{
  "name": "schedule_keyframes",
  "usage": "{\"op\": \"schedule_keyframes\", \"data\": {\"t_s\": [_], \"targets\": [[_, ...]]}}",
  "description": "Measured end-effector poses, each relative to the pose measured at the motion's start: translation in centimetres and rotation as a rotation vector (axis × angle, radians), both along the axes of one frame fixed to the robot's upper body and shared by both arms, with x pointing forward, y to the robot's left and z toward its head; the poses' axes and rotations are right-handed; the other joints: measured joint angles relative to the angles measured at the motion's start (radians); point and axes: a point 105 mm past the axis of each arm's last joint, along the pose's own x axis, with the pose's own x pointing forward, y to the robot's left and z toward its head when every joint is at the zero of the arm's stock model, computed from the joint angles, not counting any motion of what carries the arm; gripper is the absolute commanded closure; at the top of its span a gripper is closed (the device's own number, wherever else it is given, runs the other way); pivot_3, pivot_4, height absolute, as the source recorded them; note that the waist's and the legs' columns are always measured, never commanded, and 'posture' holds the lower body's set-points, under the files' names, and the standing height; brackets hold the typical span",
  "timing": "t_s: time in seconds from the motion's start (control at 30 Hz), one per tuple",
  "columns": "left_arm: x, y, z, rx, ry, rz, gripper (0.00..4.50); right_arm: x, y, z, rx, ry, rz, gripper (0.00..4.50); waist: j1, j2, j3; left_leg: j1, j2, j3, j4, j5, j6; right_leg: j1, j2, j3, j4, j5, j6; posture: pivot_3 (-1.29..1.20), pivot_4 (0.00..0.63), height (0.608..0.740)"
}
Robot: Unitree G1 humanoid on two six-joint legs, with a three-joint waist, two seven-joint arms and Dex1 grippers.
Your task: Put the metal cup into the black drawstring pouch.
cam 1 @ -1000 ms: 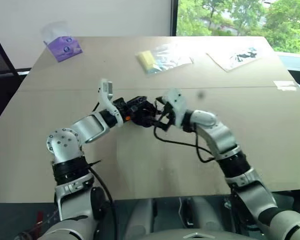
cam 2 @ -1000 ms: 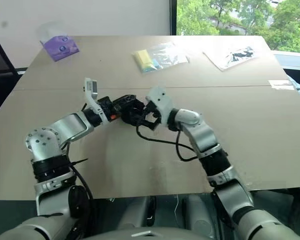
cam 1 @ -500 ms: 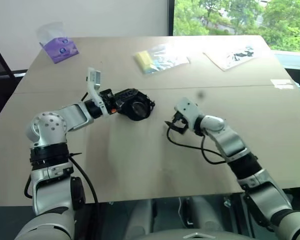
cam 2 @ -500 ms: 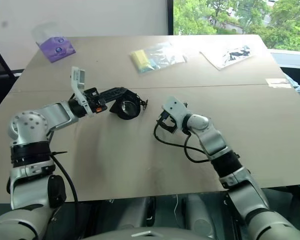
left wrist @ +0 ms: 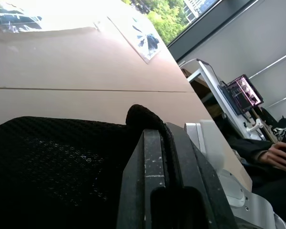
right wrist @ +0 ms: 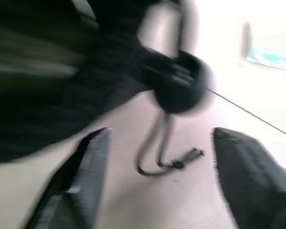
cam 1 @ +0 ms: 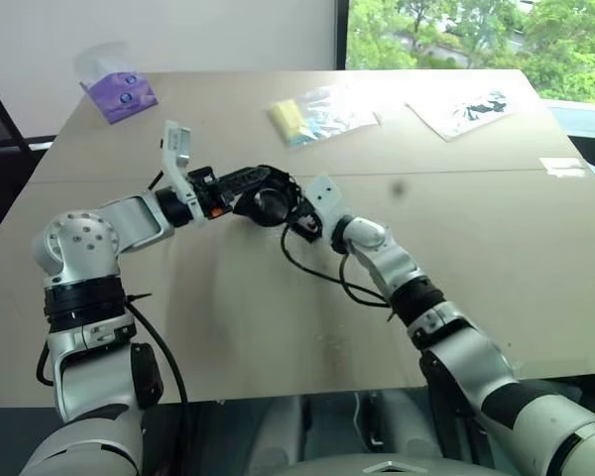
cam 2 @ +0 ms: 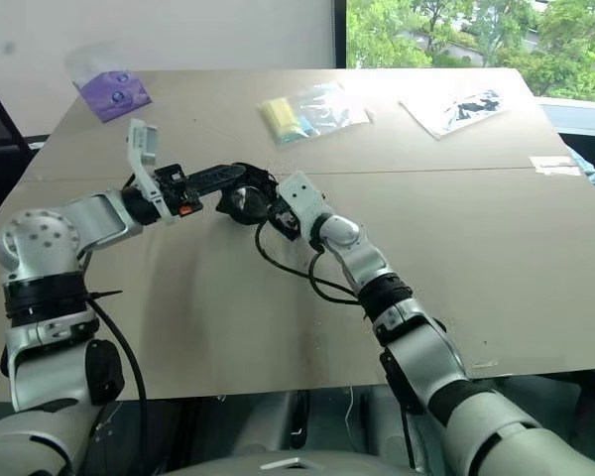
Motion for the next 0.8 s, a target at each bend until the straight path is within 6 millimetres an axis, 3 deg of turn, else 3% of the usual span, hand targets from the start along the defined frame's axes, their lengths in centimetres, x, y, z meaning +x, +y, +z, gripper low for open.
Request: {"op": "schedule_keyframes", "data": {"t_s": [0.1,0.17,0.3,0.43,0.57,0.63,0.7,0.8], "targets": [[-0.1,0.4,-0.1,-0.002,0.004,0.02,4.5,0.3,0.0,0.3,0.026,-0.011,-0.005,4.02,-0.002,0.0,0.0,0.0,0.0,0.0,0.0,0.0,0.0,0.0,0.0,0.0,0.0,0.0,0.0,0.0,0.15,0.74],[-0.2,0.4,0.2,0.003,-0.008,0.031,4.5,0.4,-0.1,0.6,0.036,-0.025,-0.011,4.4,-0.002,0.0,0.0,0.0,0.0,0.0,0.0,0.0,0.0,0.0,0.0,0.0,0.0,0.0,0.0,0.0,0.15,0.74],[-0.6,0.5,0.2,-0.008,-0.018,0.04,4.5,1.1,-1.2,0.9,0.029,-0.057,-0.051,4.4,-0.002,0.0,0.0,0.0,0.0,0.0,0.0,0.0,0.0,0.0,0.0,0.001,0.0,0.0,0.0,0.0,0.15,0.74],[-1.2,0.4,-0.8,-0.028,-0.037,0.068,4.5,2.1,-4.6,2.8,-0.028,-0.177,-0.122,4.4,0.003,0.0,0.0,0.0,0.0,0.0,0.0,0.0,0.0,0.0,-0.001,0.002,0.0,0.0,0.0,0.0,0.15,0.74],[-1.9,-0.1,-1.7,-0.004,-0.066,0.069,3.33,1.6,-7.5,5.8,-0.09,-0.327,-0.154,4.5,0.002,0.0,0.0,-0.001,0.0,0.0,-0.001,0.0,0.0,0.0,-0.001,0.004,0.0,0.0,0.0,0.0,0.15,0.74],[-2.4,-1.4,-1.8,0.046,-0.113,0.026,2.3,0.8,-9.1,6.7,-0.154,-0.372,-0.164,4.5,0.003,0.0,0.0,-0.001,0.0,0.0,-0.001,0.0,0.0,0.0,-0.001,0.004,0.0,0.0,0.0,0.0,0.15,0.74],[-2.4,-2.3,-1.8,0.087,-0.149,0.004,1.55,0.0,-9.7,7.7,-0.187,-0.403,-0.159,4.5,0.004,0.0,0.0,-0.001,0.0,0.0,-0.001,0.0,0.0,0.0,-0.001,0.004,0.0,0.0,0.0,0.0,0.15,0.74],[-2.3,-4.4,-1.2,0.152,-0.229,-0.063,1.55,-1.7,-9.7,9.6,-0.242,-0.467,-0.123,4.5,0.004,0.0,0.0,-0.001,0.0,0.0,-0.001,0.0,0.0,0.0,0.0,0.004,0.0,0.0,0.0,0.0,0.15,0.74]]}}
